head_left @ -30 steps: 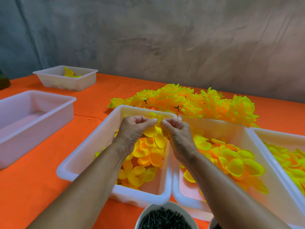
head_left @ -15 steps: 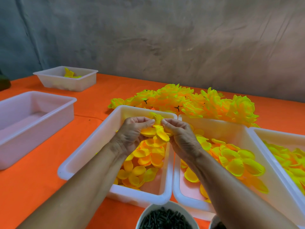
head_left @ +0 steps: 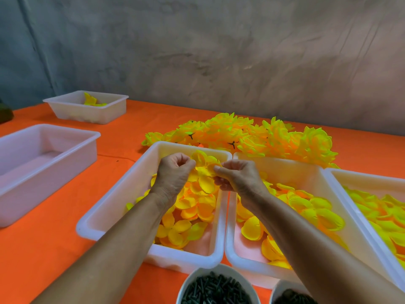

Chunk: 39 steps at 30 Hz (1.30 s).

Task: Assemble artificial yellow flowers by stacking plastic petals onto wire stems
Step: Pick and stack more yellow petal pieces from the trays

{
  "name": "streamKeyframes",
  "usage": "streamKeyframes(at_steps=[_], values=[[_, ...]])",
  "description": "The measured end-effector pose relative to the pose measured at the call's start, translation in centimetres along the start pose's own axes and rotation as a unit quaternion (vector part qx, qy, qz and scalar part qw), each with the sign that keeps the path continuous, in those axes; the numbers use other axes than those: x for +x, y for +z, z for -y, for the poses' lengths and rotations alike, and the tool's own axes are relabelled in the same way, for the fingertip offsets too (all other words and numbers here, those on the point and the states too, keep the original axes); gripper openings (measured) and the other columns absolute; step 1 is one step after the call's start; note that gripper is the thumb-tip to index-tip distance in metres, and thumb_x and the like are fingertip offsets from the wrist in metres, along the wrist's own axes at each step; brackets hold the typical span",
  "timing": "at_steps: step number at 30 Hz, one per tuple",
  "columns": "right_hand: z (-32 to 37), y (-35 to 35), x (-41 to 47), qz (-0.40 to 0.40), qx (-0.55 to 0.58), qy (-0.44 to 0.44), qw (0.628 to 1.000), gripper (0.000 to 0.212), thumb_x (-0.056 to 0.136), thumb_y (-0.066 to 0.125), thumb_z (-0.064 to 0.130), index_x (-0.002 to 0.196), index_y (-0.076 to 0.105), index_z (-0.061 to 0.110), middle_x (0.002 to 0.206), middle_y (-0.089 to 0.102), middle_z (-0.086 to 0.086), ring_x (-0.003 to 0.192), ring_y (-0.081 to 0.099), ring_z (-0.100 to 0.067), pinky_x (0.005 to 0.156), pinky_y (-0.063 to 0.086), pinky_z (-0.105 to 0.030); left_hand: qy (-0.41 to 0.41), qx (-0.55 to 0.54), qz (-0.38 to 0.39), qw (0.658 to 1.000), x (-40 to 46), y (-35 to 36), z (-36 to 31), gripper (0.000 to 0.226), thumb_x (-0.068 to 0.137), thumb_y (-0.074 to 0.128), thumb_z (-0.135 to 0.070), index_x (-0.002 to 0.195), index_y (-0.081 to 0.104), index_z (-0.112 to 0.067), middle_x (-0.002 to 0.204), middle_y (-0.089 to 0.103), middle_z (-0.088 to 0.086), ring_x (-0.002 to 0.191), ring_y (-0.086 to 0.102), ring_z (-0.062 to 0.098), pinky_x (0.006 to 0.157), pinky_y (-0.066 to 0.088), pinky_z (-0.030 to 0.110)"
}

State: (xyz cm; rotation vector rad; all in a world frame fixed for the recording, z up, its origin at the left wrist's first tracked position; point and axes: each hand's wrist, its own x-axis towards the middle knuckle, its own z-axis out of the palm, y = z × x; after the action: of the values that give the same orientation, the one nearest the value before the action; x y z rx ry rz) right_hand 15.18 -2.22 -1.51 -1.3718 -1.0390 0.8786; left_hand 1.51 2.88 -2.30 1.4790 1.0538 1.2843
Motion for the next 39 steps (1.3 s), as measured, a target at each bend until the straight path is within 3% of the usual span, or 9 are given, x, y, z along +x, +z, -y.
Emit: streamKeyframes(at_steps=[2,5,7,15,20,23,29,33,39], values=[[-0.1,-0.3,-0.1,-0.001,-0.013,-0.015,1.0,0.013,0.083,0.069,0.005,0.092,0.067,-0.005,0.067,0.062,-0.013,0.051,0.056,-0.013,0.046,0.045,-0.018,-0.007,0.0,0.051,0.999,-0.3,0.0,-0.2,0.009,0.083,0.061,0.001,0.088,0.065,-0.006,0.075,0.056,0.004,0.069,0.046,0.013,0.059,0.04,0.019],[-0.4,0.0,-0.2,0.004,-0.024,-0.043,0.999,0.004,0.08,0.072,0.005,0.081,0.068,0.003,0.065,0.065,-0.011,0.052,0.057,-0.014,0.048,0.044,-0.02,0.028,0.034,0.101,0.994,-0.6,-0.1,-0.3,0.013,0.075,0.075,-0.013,0.086,0.069,-0.014,0.077,0.062,-0.005,0.071,0.054,0.002,0.059,0.042,0.009],[-0.7,0.2,-0.2,-0.004,-0.009,-0.052,0.999,0.009,0.077,0.075,0.008,0.076,0.066,0.007,0.062,0.065,-0.006,0.05,0.059,-0.01,0.046,0.045,-0.019,0.05,0.049,0.091,0.993,-0.8,-0.1,-0.1,0.011,0.074,0.08,-0.021,0.076,0.07,-0.017,0.073,0.065,-0.011,0.067,0.055,-0.008,0.059,0.041,0.004],[-1.3,-0.2,-0.2,0.043,-0.04,-0.086,0.995,0.012,0.088,0.064,0.01,0.078,0.067,0.004,0.061,0.062,-0.006,0.05,0.056,-0.006,0.048,0.042,-0.015,0.015,0.053,0.075,0.996,-0.5,-0.2,0.5,0.016,0.077,0.076,-0.023,0.068,0.063,-0.02,0.07,0.061,-0.007,0.068,0.052,0.001,0.051,0.039,0.005],[-1.0,-0.6,-0.3,0.079,-0.038,-0.086,0.992,0.016,0.091,0.058,0.004,0.076,0.065,0.002,0.062,0.059,-0.01,0.052,0.052,-0.011,0.051,0.043,-0.017,-0.055,-0.028,0.11,0.992,-0.5,0.0,0.2,0.013,0.079,0.073,-0.009,0.073,0.062,-0.011,0.069,0.062,-0.001,0.065,0.055,0.006,0.056,0.044,0.014],[-0.9,-1.0,-0.4,0.098,-0.001,-0.082,0.992,0.014,0.09,0.057,0.001,0.079,0.065,-0.002,0.063,0.059,-0.011,0.053,0.053,-0.01,0.053,0.045,-0.017,-0.11,-0.11,0.143,0.977,-0.4,-0.1,-0.1,0.012,0.079,0.07,-0.002,0.073,0.061,-0.008,0.058,0.065,0.0,0.055,0.06,0.007,0.048,0.044,0.015],[-1.0,-1.5,-0.4,0.112,0.077,-0.052,0.989,0.012,0.087,0.06,0.004,0.079,0.068,0.001,0.069,0.065,-0.011,0.06,0.059,-0.014,0.059,0.048,-0.021,-0.159,-0.202,0.181,0.949,0.0,-0.3,-0.2,0.009,0.071,0.068,-0.001,0.073,0.06,-0.004,0.061,0.066,0.006,0.053,0.061,0.013,0.048,0.047,0.019],[-1.2,-0.9,-0.3,0.092,0.049,-0.087,0.991,0.015,0.09,0.06,0.01,0.079,0.069,0.007,0.062,0.067,0.0,0.056,0.06,-0.008,0.053,0.048,-0.018,-0.11,-0.133,0.129,0.976,0.1,0.0,0.3,0.014,0.078,0.07,-0.003,0.071,0.06,-0.01,0.078,0.063,0.013,0.076,0.056,0.021,0.073,0.043,0.029],[-1.0,-0.8,-0.5,0.098,-0.037,-0.084,0.991,0.012,0.089,0.058,0.0,0.084,0.068,0.005,0.066,0.063,-0.006,0.056,0.06,-0.007,0.054,0.049,-0.018,-0.032,-0.067,0.121,0.99,-0.6,-0.1,0.2,0.011,0.077,0.074,-0.009,0.073,0.064,-0.013,0.075,0.063,0.002,0.063,0.054,0.008,0.053,0.042,0.017]])
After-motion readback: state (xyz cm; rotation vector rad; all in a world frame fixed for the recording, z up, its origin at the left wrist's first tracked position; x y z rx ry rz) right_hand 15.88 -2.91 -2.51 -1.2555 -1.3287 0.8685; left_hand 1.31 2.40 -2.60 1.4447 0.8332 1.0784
